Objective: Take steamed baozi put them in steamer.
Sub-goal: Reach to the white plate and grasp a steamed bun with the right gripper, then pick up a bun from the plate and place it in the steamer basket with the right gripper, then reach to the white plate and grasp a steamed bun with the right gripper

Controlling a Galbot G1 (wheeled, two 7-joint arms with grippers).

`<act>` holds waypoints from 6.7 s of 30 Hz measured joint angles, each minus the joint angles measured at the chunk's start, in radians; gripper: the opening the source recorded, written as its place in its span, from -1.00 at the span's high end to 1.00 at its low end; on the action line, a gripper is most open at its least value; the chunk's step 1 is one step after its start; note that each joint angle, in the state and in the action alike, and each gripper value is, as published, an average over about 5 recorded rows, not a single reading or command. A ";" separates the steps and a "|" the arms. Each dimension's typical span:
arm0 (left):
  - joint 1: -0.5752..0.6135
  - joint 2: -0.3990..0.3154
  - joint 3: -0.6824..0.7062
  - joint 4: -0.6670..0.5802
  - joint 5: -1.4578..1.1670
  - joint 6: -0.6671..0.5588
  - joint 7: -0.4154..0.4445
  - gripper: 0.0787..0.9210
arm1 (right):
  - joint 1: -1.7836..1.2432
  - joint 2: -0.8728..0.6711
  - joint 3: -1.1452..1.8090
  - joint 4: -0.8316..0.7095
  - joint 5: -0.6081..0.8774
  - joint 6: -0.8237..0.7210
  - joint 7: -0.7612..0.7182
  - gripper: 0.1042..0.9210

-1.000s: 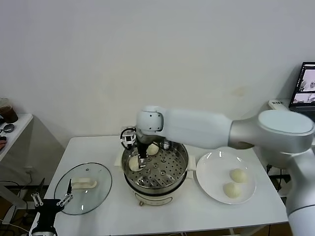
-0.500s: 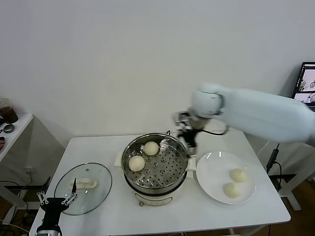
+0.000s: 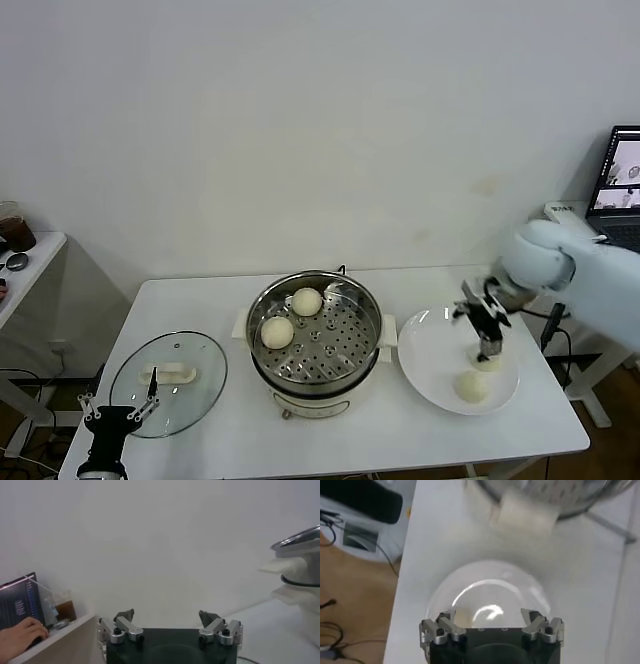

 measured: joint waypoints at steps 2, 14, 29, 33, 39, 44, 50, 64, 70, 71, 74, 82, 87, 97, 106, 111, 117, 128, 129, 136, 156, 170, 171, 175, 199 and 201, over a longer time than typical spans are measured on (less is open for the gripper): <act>0.004 -0.002 -0.002 -0.001 0.002 0.000 0.000 -0.77 | -0.061 -0.008 0.043 -0.010 -0.028 0.010 0.005 -0.76; 0.017 -0.010 -0.018 -0.004 0.008 -0.002 -0.001 -0.77 | -0.303 0.013 0.218 -0.095 -0.136 0.049 0.048 -0.76; 0.019 -0.011 -0.027 0.003 0.010 -0.005 -0.004 -0.77 | -0.400 0.107 0.280 -0.191 -0.180 0.059 0.079 -0.60; 0.019 -0.011 -0.028 0.004 0.010 -0.005 -0.004 -0.77 | -0.405 0.115 0.285 -0.201 -0.188 0.055 0.077 -0.36; 0.017 -0.012 -0.027 0.006 0.010 -0.005 -0.004 -0.77 | -0.404 0.117 0.289 -0.204 -0.191 0.054 0.071 -0.05; 0.016 -0.009 -0.026 0.006 0.010 -0.004 -0.004 -0.77 | -0.383 0.108 0.279 -0.199 -0.180 0.059 0.060 0.00; 0.008 -0.002 -0.026 0.002 0.005 -0.003 -0.004 -0.77 | -0.293 0.090 0.246 -0.189 -0.135 0.072 0.028 0.00; -0.009 0.016 -0.019 -0.006 -0.012 0.000 0.002 -0.77 | 0.164 0.189 0.058 -0.158 0.117 0.162 -0.022 -0.01; -0.016 0.016 -0.016 0.000 -0.012 0.000 0.002 -0.77 | 0.303 0.299 -0.043 -0.120 0.194 0.232 -0.010 -0.02; -0.017 0.016 -0.017 0.000 -0.012 -0.001 0.002 -0.77 | 0.318 0.322 -0.061 -0.115 0.202 0.246 -0.005 -0.02; -0.016 0.015 -0.021 0.000 -0.013 -0.002 0.002 -0.77 | 0.352 0.395 -0.114 -0.108 0.214 0.291 0.012 -0.03; -0.007 0.006 -0.043 -0.004 -0.020 -0.004 0.002 -0.77 | 0.377 0.588 -0.222 -0.132 0.171 0.431 0.044 -0.05; -0.001 0.004 -0.051 -0.008 -0.022 -0.004 0.002 -0.77 | 0.362 0.676 -0.265 -0.153 0.119 0.517 0.058 -0.07; -0.001 -0.001 -0.061 -0.010 -0.027 -0.004 0.002 -0.77 | 0.326 0.757 -0.316 -0.184 0.032 0.661 0.073 -0.07; -0.003 -0.003 -0.056 0.000 -0.032 -0.004 0.002 -0.77 | 0.304 0.778 -0.334 -0.198 0.005 0.745 0.074 -0.16; -0.005 -0.002 -0.056 0.002 -0.033 -0.003 0.002 -0.77 | 0.308 0.774 -0.331 -0.202 -0.002 0.767 0.073 -0.48; -0.013 -0.001 -0.055 0.001 -0.036 0.000 0.003 -0.77 | 0.335 0.741 -0.296 -0.214 0.005 0.763 0.056 -0.74; -0.025 0.019 -0.053 0.003 -0.038 0.004 0.005 -0.77 | 0.377 0.533 -0.214 -0.172 0.140 0.499 0.036 -0.76; -0.026 0.021 -0.051 0.002 -0.038 0.004 0.005 -0.77 | 0.376 0.504 -0.206 -0.164 0.147 0.464 0.036 -0.76; -0.034 0.027 -0.036 0.008 -0.031 0.004 0.005 -0.77 | 0.321 0.294 -0.149 -0.126 0.136 0.275 0.028 -0.76; -0.029 0.008 -0.028 0.012 -0.006 0.008 0.005 -0.77 | -0.195 0.074 0.260 -0.262 -0.159 0.232 0.031 -0.76; -0.030 0.012 -0.035 0.016 -0.004 0.011 0.005 -0.77 | -0.367 0.166 0.416 -0.422 -0.303 0.280 0.067 -0.76; -0.030 0.012 -0.035 0.016 -0.004 0.011 0.006 -0.77 | -0.373 0.174 0.422 -0.432 -0.311 0.283 0.070 -0.76; -0.030 0.012 -0.037 0.017 -0.005 0.011 0.006 -0.77 | -0.390 0.209 0.441 -0.471 -0.336 0.289 0.080 -0.76; -0.026 0.007 -0.043 0.013 -0.007 0.010 0.005 -0.77 | -0.403 0.232 0.462 -0.495 -0.360 0.268 0.070 -0.06; -0.026 0.007 -0.042 0.012 -0.008 0.010 0.005 -0.77 | -0.391 0.218 0.452 -0.479 -0.346 0.262 0.063 -0.06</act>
